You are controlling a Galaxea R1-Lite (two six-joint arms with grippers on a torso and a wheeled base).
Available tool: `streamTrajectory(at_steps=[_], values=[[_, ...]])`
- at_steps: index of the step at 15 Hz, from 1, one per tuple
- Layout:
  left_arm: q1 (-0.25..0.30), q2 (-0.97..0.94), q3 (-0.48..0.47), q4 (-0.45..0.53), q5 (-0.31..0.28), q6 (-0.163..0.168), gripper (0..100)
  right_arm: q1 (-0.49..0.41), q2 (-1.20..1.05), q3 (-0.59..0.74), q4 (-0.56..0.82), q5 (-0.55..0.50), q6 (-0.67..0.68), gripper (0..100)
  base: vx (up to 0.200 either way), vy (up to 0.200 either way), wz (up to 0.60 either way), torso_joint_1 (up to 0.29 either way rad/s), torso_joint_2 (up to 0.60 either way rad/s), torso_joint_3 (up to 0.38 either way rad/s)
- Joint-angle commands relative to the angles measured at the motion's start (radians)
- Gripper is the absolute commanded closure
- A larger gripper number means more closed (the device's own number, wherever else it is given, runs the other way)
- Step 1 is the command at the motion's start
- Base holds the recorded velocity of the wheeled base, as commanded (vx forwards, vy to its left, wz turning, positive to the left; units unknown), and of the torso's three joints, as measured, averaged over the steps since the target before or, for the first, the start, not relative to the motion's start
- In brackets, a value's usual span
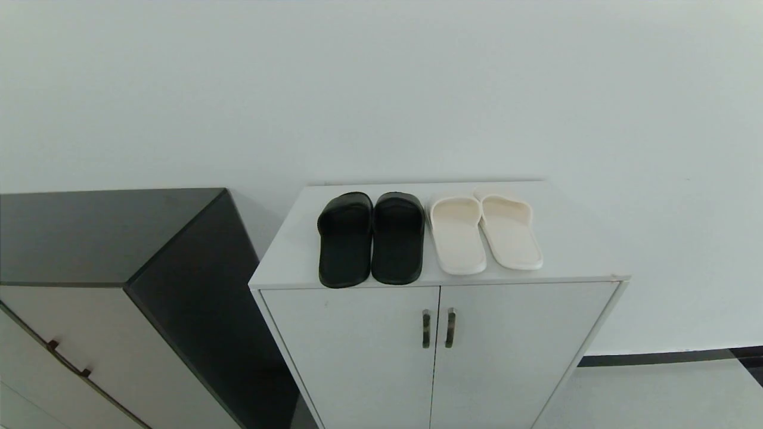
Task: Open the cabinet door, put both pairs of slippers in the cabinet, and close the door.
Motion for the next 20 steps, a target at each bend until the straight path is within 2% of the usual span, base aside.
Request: streamTrajectory(at_steps=[1, 2, 3, 6, 8, 10, 13, 15, 17, 20], values=[[0.000, -0.001, 0.000, 0.000, 0.001, 0.000, 100, 0.005, 0.169, -0.202, 0.015, 0.040, 0.067, 0, 0.000, 0.000, 0.00, 0.000, 0.00, 0.000], [0.000, 0.000, 0.000, 0.000, 0.001, 0.000, 100, 0.003, 0.296, -0.225, 0.003, 0.114, 0.065, 0, 0.000, 0.000, 0.00, 0.000, 0.00, 0.000], [0.000, -0.001, 0.000, 0.000, 0.001, 0.000, 100, 0.003, 0.334, -0.233, -0.009, 0.124, 0.070, 0, 0.000, 0.000, 0.00, 0.000, 0.00, 0.000], [0.000, -0.001, 0.000, 0.000, 0.008, 0.000, 100, 0.071, 0.647, -0.314, -0.130, 0.164, 0.082, 0, 0.000, 0.000, 0.00, 0.000, 0.00, 0.000], [0.000, -0.001, 0.000, 0.000, 0.008, 0.000, 100, 0.190, 0.788, -0.414, -0.147, 0.160, 0.104, 0, 0.000, 0.000, 0.00, 0.000, 0.00, 0.000], [0.000, -0.001, 0.000, 0.000, 0.008, 0.000, 100, 0.304, 0.873, -0.487, -0.141, 0.143, 0.181, 0, 0.000, 0.000, 0.00, 0.000, 0.00, 0.000], [0.000, 0.000, 0.000, 0.000, 0.008, 0.000, 100, 0.500, 1.034, -0.588, -0.144, 0.074, 0.228, 0, 0.000, 0.000, 0.00, 0.000, 0.00, 0.000], [0.000, -0.001, 0.000, 0.000, 0.013, 0.000, 100, 0.565, 1.147, -0.662, -0.149, 0.017, 0.236, 0, 0.000, 0.000, 0.00, 0.000, 0.00, 0.000], [0.000, -0.001, 0.000, 0.000, 0.016, 0.000, 100, 0.676, 1.287, -0.759, -0.169, -0.124, 0.302, 0, 0.000, 0.000, 0.00, 0.000, 0.00, 0.000], [0.000, -0.001, 0.000, 0.000, 0.016, 0.001, 100, 0.718, 1.459, -0.885, -0.193, -0.250, 0.308, 0, 0.000, 0.000, 0.00, 0.000, 0.00, 0.000]])
